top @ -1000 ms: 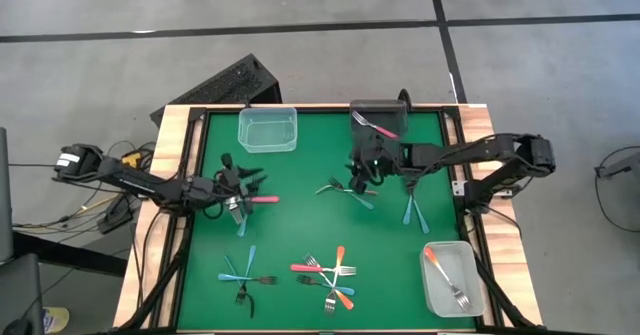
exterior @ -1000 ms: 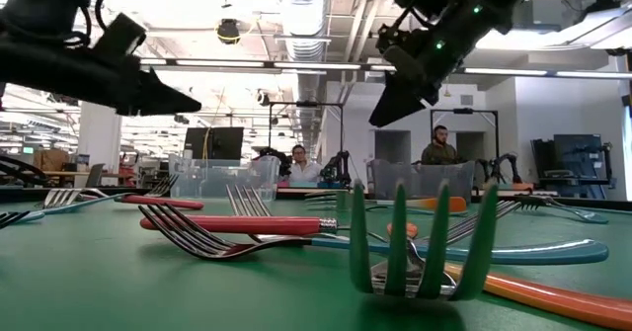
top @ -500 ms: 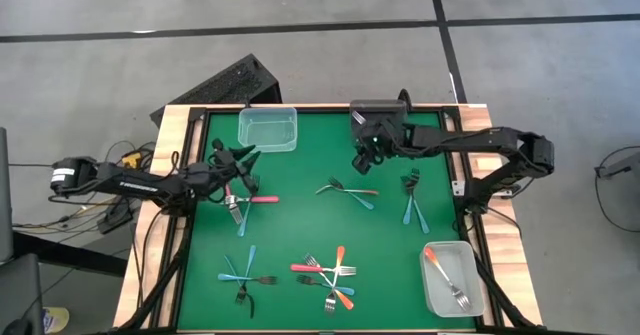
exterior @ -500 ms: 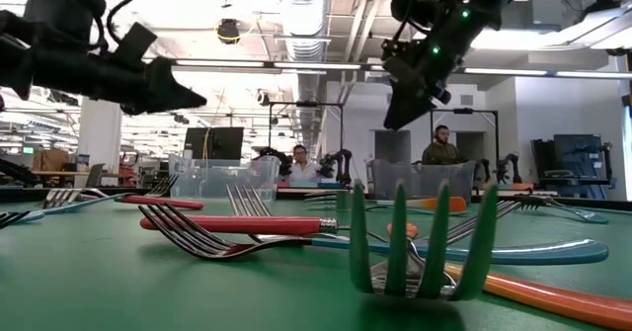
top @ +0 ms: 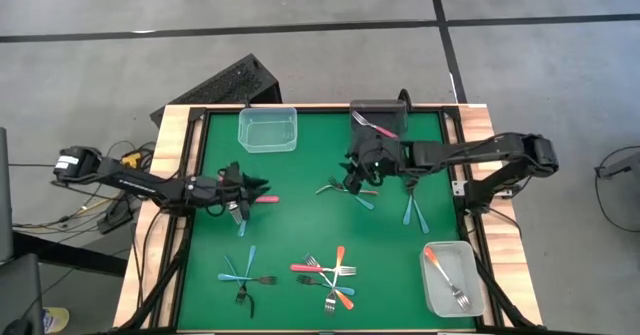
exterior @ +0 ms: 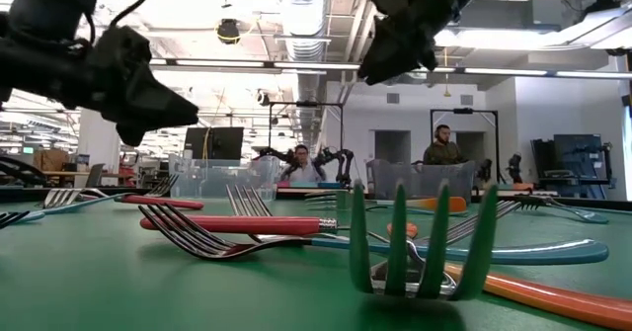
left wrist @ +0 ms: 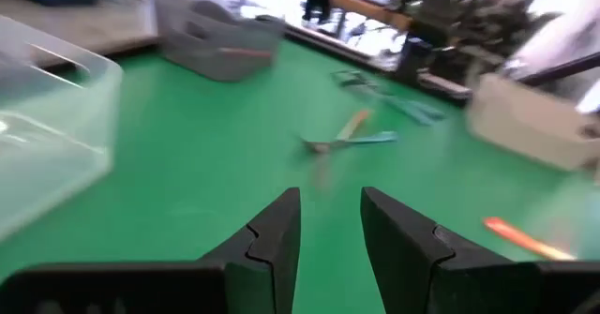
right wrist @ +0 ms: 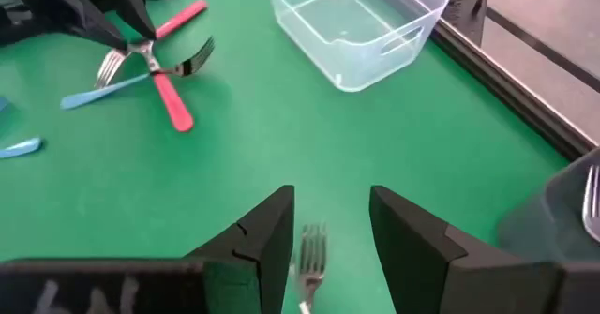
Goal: Sort silverware by color (type)
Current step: Put the black fork into the transparent bin
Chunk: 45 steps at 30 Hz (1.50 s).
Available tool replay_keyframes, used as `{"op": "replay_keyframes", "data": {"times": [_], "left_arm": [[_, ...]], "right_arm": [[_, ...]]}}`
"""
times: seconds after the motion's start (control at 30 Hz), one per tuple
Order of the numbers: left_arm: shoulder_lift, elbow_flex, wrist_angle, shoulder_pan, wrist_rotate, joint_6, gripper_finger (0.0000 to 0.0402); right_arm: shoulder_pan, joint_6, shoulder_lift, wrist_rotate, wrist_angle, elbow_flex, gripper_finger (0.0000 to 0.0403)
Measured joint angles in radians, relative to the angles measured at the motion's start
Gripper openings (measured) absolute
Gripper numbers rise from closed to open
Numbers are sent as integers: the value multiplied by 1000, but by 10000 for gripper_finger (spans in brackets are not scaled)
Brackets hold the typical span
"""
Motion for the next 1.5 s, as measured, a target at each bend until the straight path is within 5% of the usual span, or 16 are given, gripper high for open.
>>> {"op": "replay_keyframes", "data": {"times": [0.2, 0.47, 0.57, 0.9, 1.33, 1.5], "left_arm": [[0, 68, -33, -160, 86, -39, 103], [3, 210, -249, -317, -51, -1, 103], [3, 222, -240, -327, -121, 51, 103], [10, 222, -189, -326, -127, 171, 114], [315, 230, 55, -325, -36, 186, 154], [382, 325, -41, -325, 12, 130, 154]], "right_arm": [[92, 54, 1, 49, -58, 0, 166], [235, 267, 1, 53, -224, 0, 166], [291, 335, 5, 76, -273, 0, 166], [381, 447, 17, 163, -326, -1, 166], [354, 464, 17, 205, -327, -1, 166], [355, 465, 17, 204, -327, -1, 166]]}}
